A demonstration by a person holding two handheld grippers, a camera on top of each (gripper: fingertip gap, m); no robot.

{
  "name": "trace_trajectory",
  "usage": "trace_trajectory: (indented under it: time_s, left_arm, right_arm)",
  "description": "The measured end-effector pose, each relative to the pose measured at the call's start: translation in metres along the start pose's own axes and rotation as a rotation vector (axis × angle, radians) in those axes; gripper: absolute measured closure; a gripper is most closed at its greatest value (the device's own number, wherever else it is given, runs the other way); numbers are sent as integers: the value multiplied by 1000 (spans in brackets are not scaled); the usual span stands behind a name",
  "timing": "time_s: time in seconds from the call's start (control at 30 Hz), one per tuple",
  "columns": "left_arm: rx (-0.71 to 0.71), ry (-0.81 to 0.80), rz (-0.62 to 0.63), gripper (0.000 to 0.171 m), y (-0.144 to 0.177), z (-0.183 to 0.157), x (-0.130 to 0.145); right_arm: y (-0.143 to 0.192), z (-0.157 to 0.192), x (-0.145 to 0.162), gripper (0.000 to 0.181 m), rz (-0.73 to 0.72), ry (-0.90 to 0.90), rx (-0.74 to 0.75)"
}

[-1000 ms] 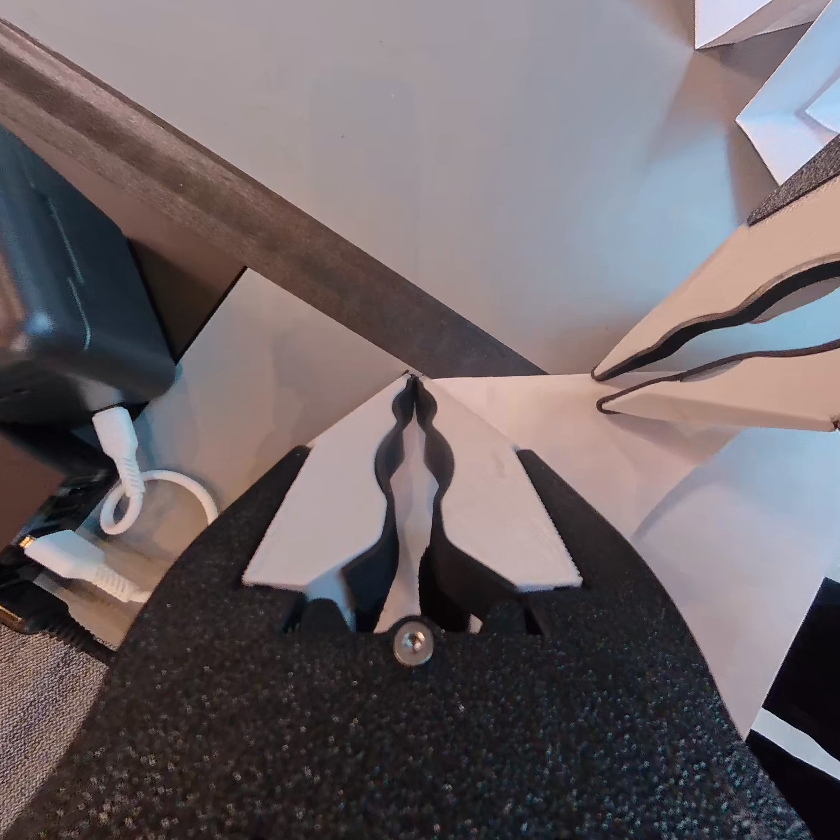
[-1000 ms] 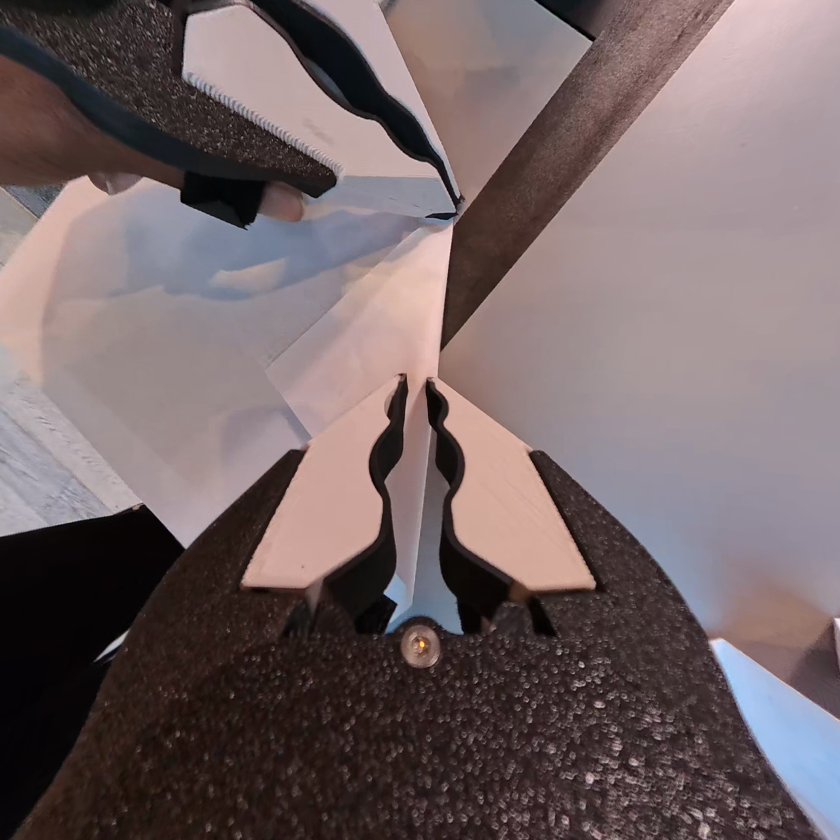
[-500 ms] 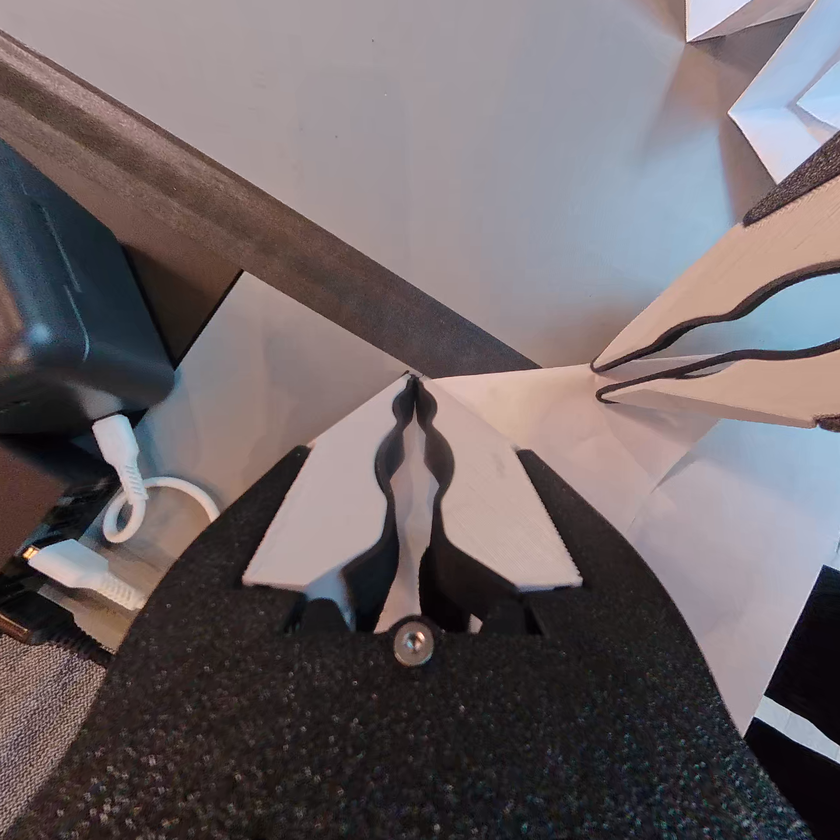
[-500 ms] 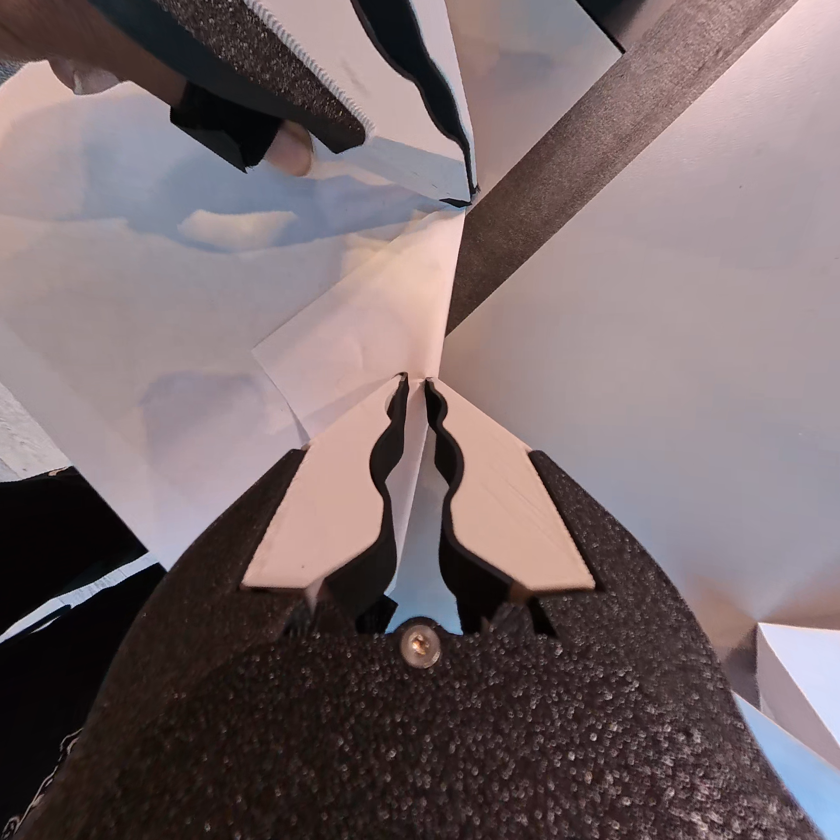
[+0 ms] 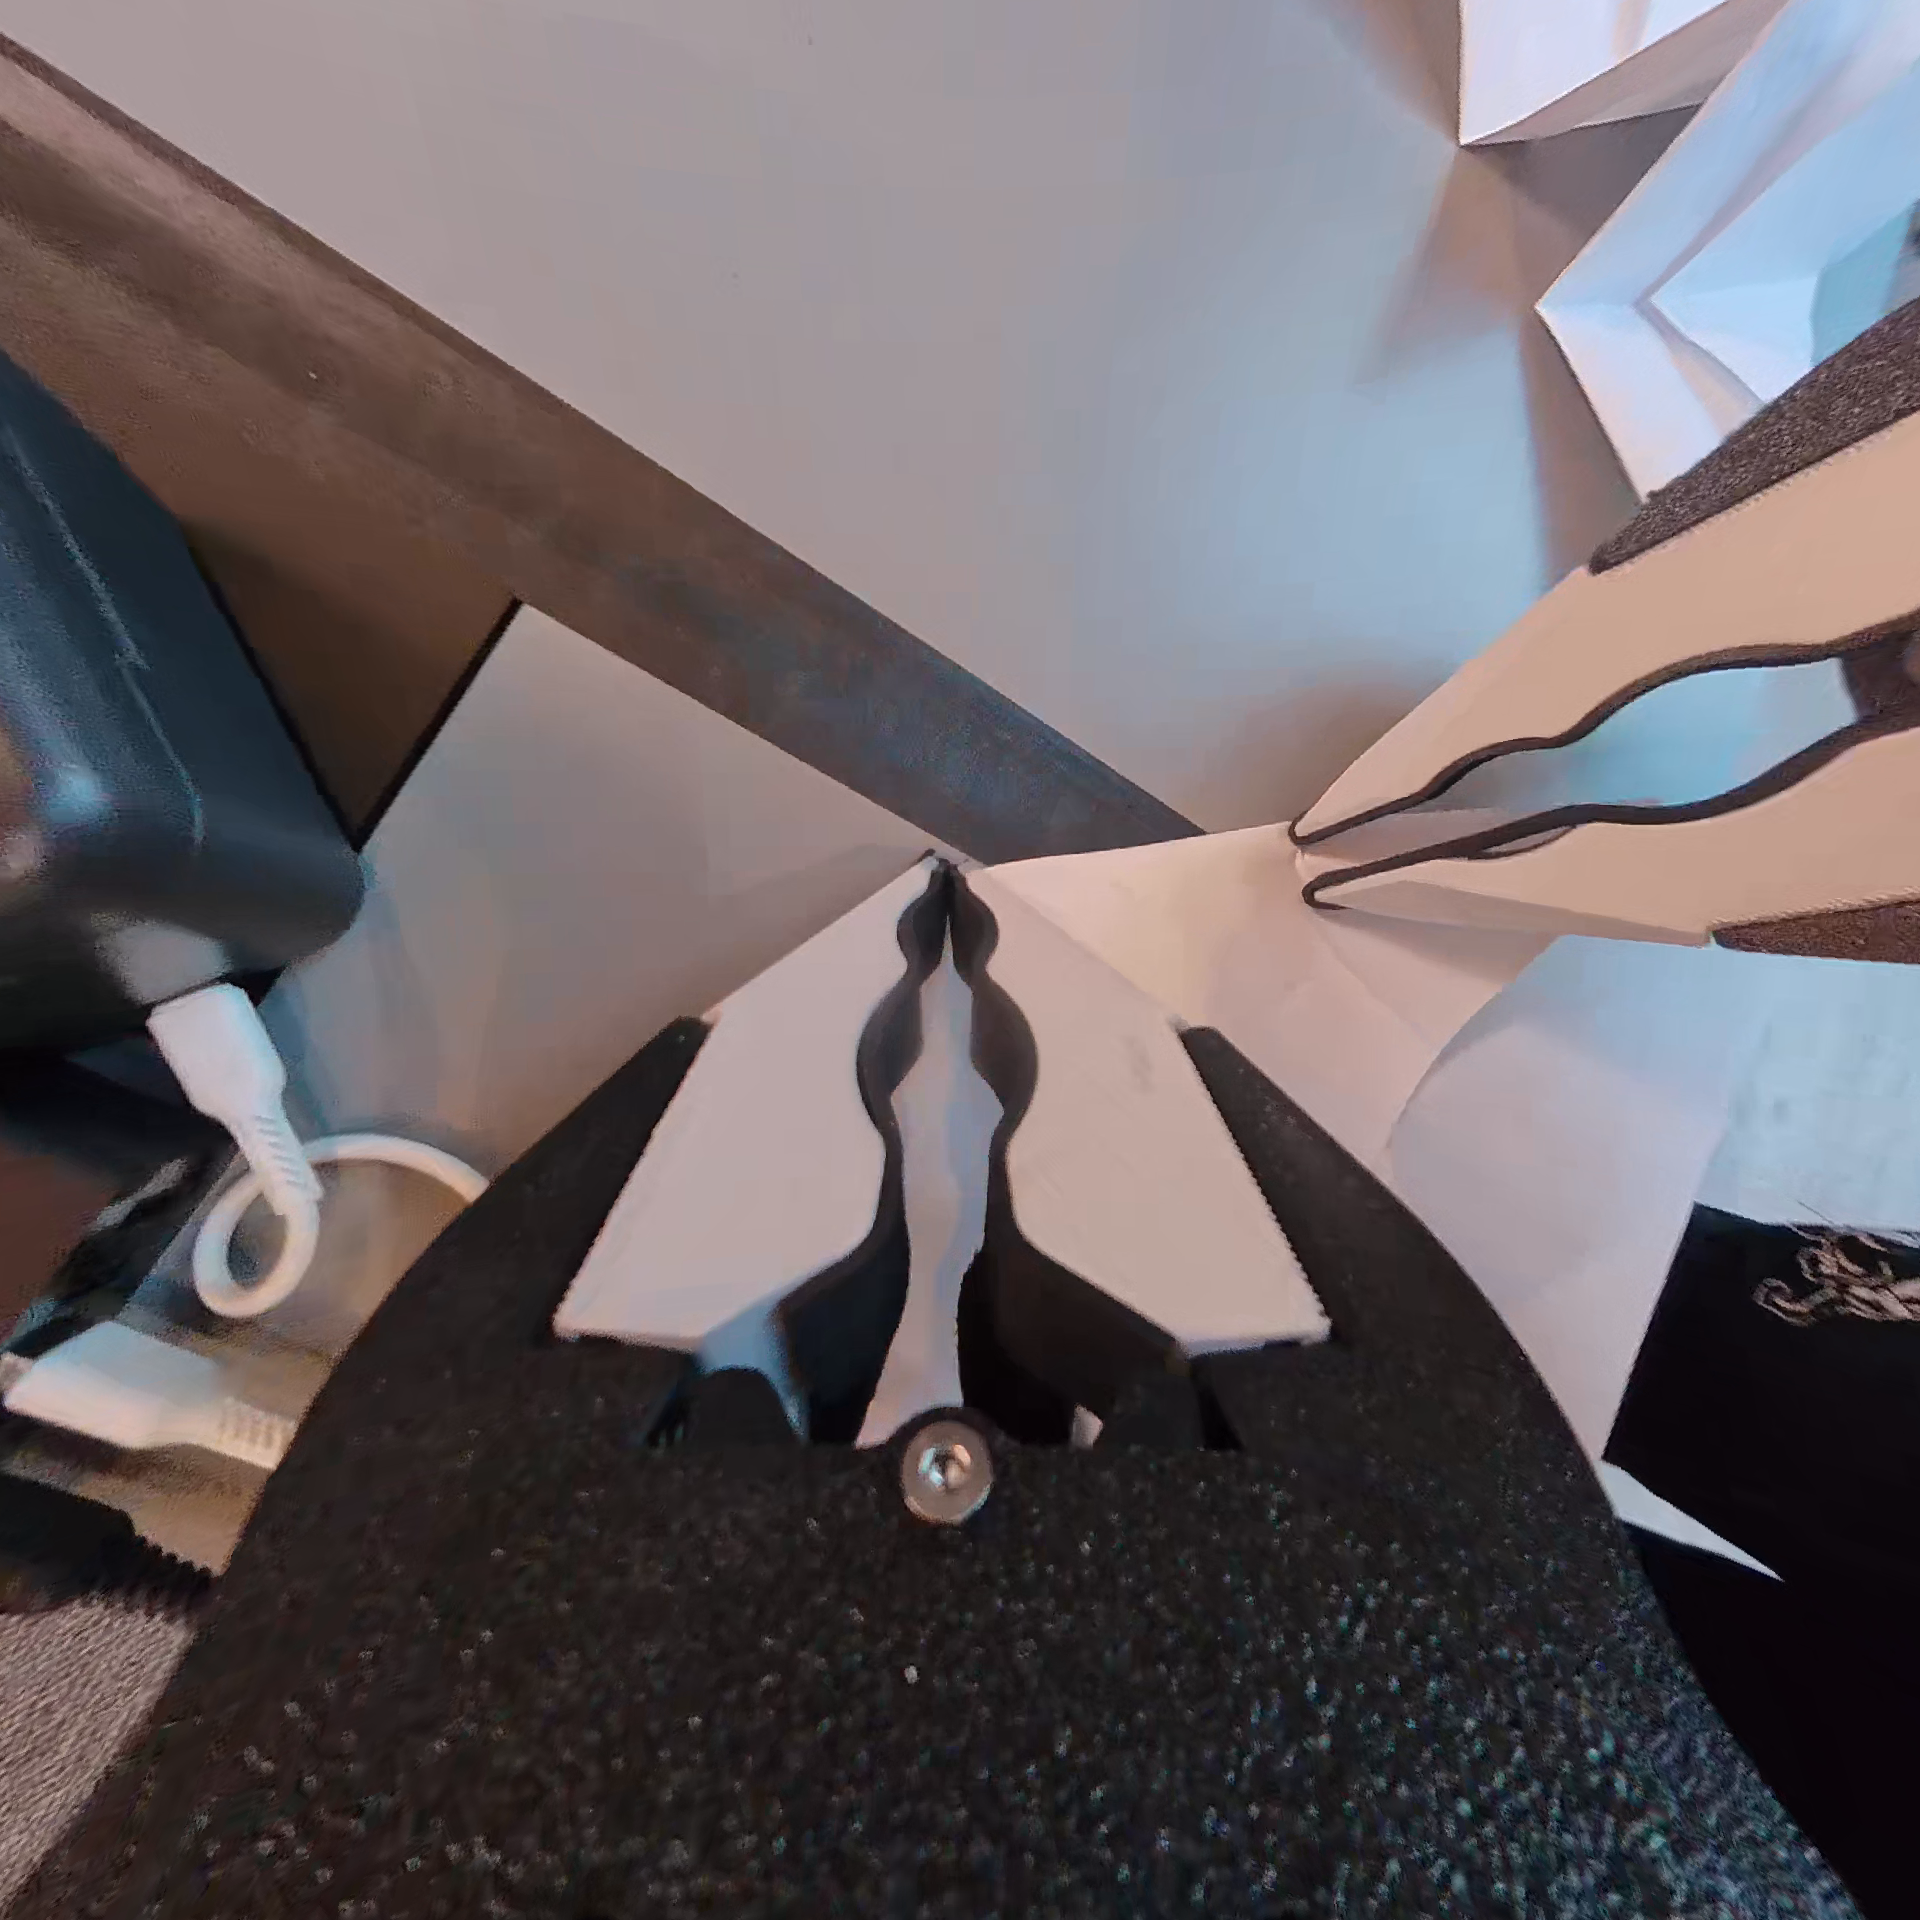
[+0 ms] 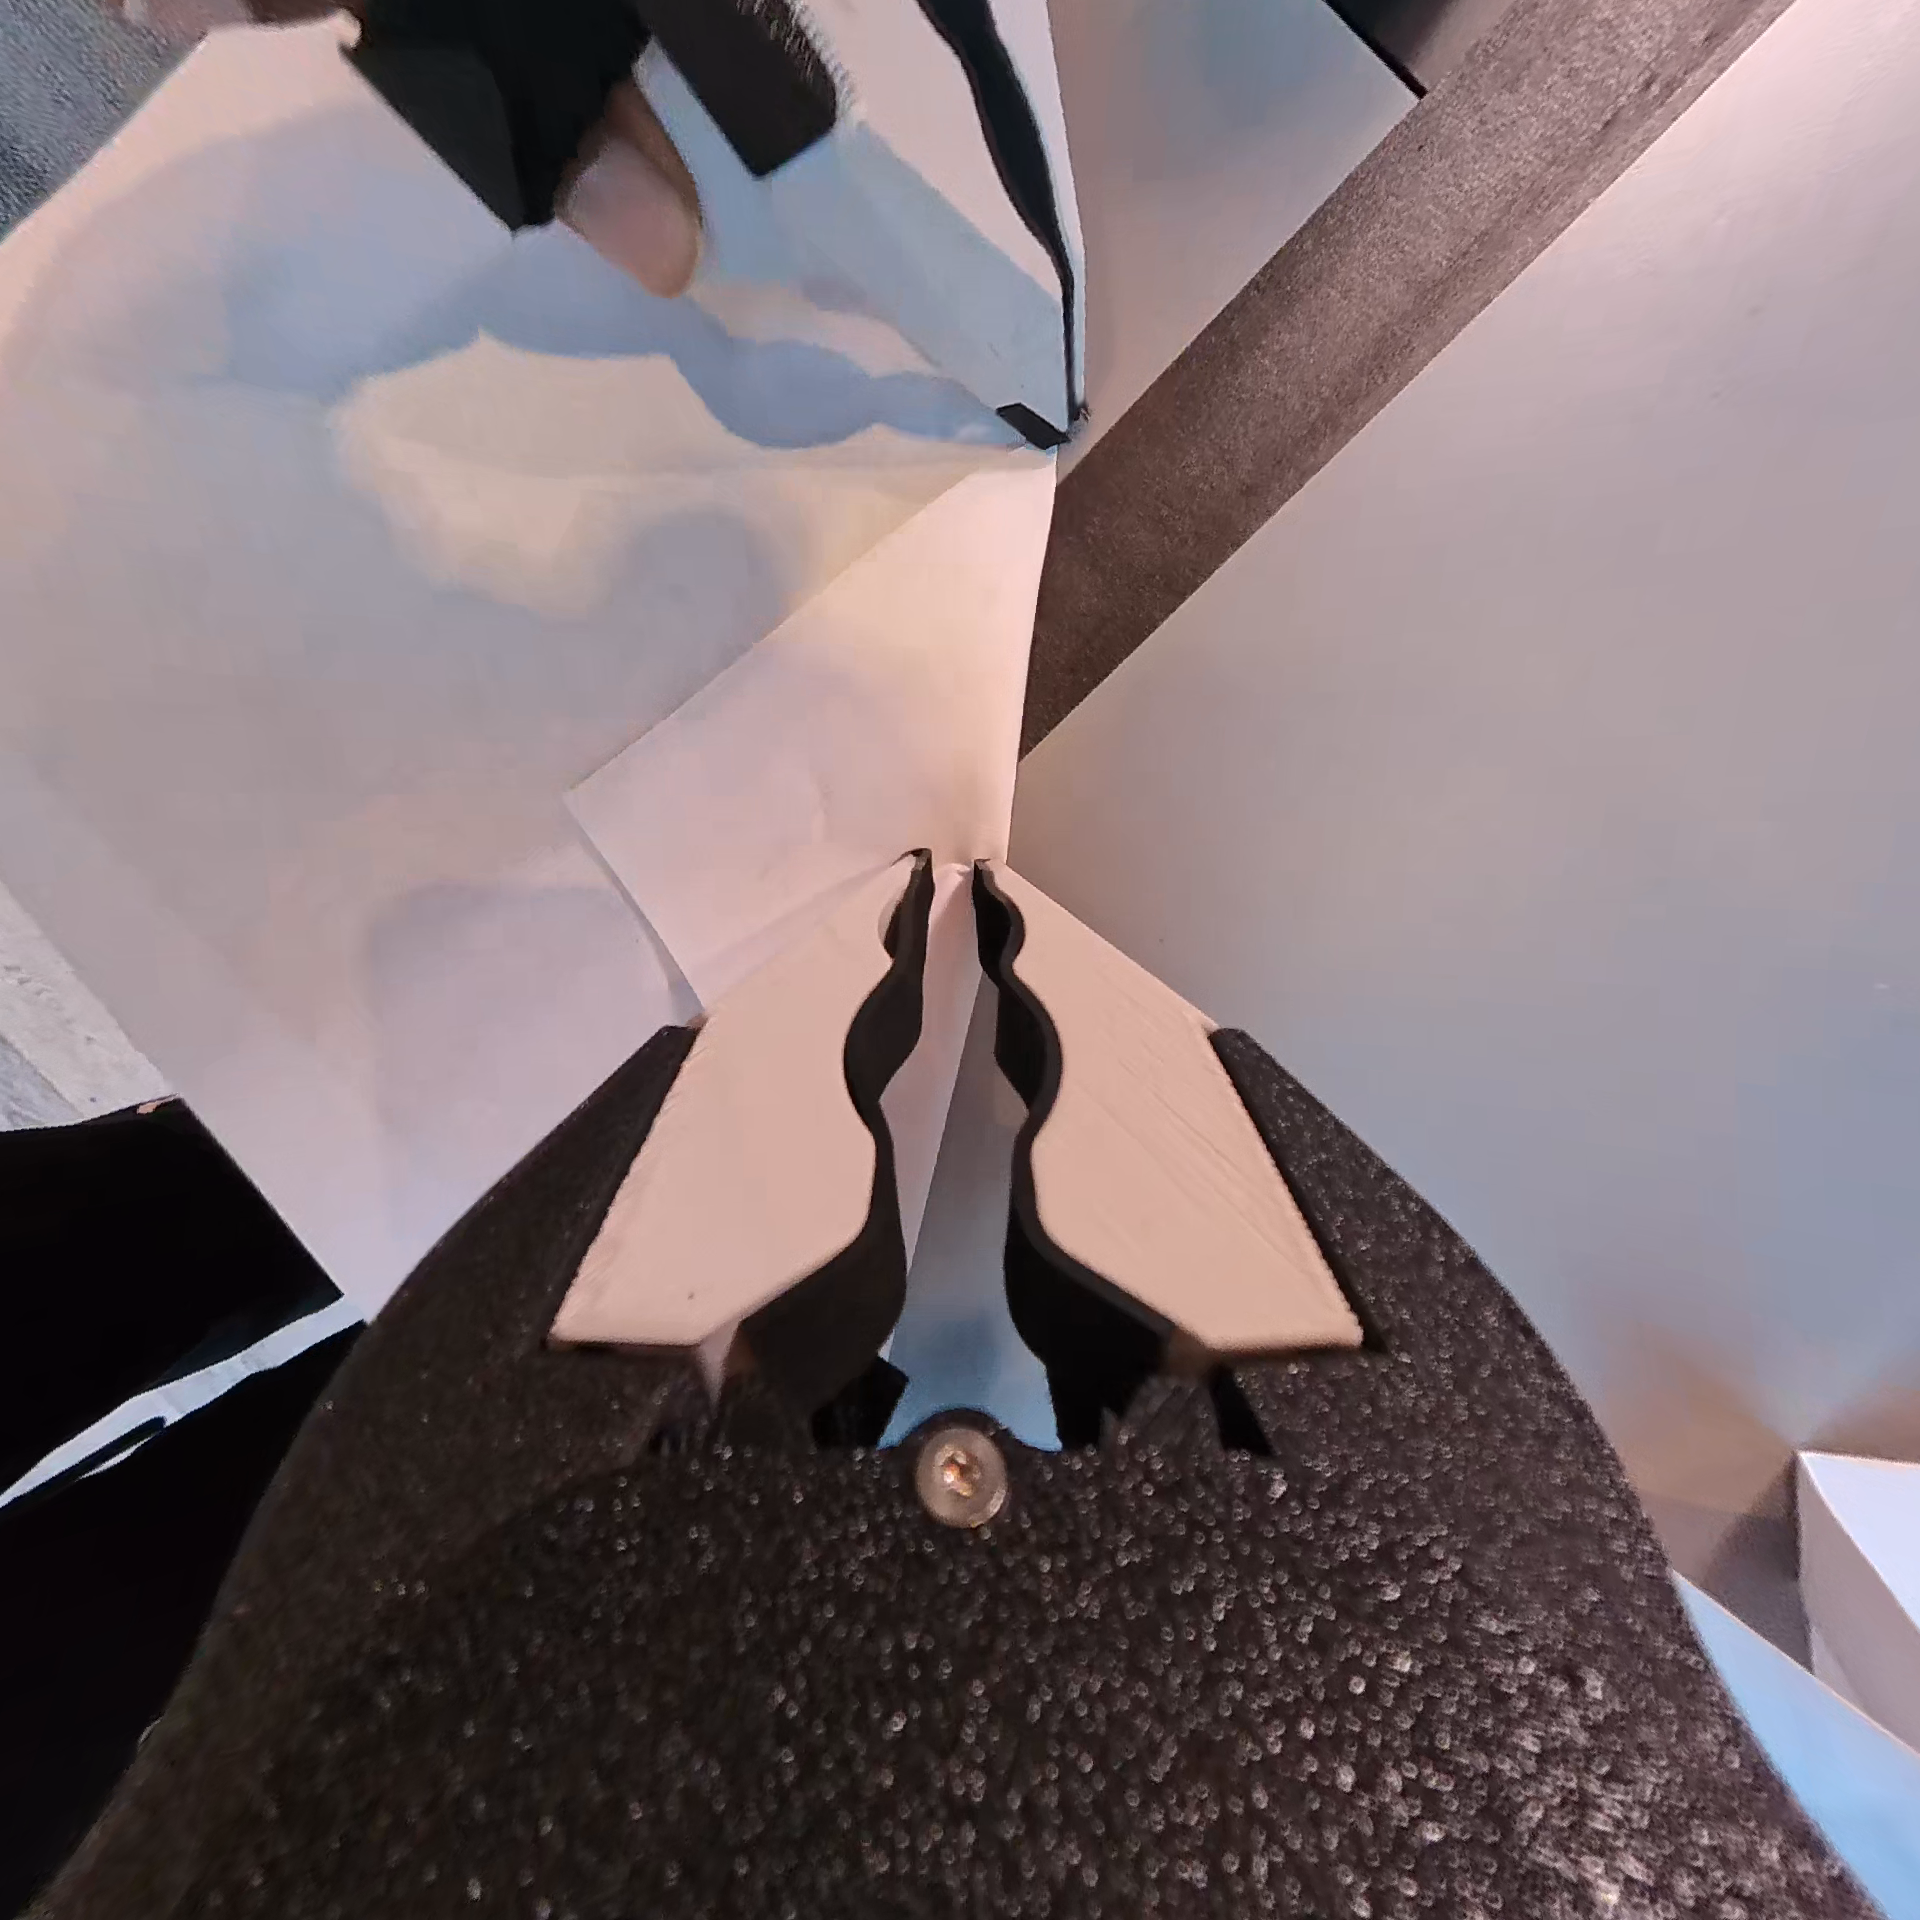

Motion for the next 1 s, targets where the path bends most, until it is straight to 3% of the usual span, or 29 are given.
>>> trace_trajectory:
  time_s: [0.27,1.0]
  left_arm:
    - [2,-260,38,171,2,5,3]
    - [49,-463,18,171,2,5,3]
  right_arm:
    - [1,0,2,174,-43,58,-36]
    - [4,-8,4,175,13,269,-157]
Point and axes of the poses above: each gripper's, where its closed fingertips meet, y back along the fingers, x out of its underside, z = x × y across the jaws, the point moved 2 cm from there along y, back along the fingers, and after that the axes turned 5 degrees about -x, right-handed, at the moved point
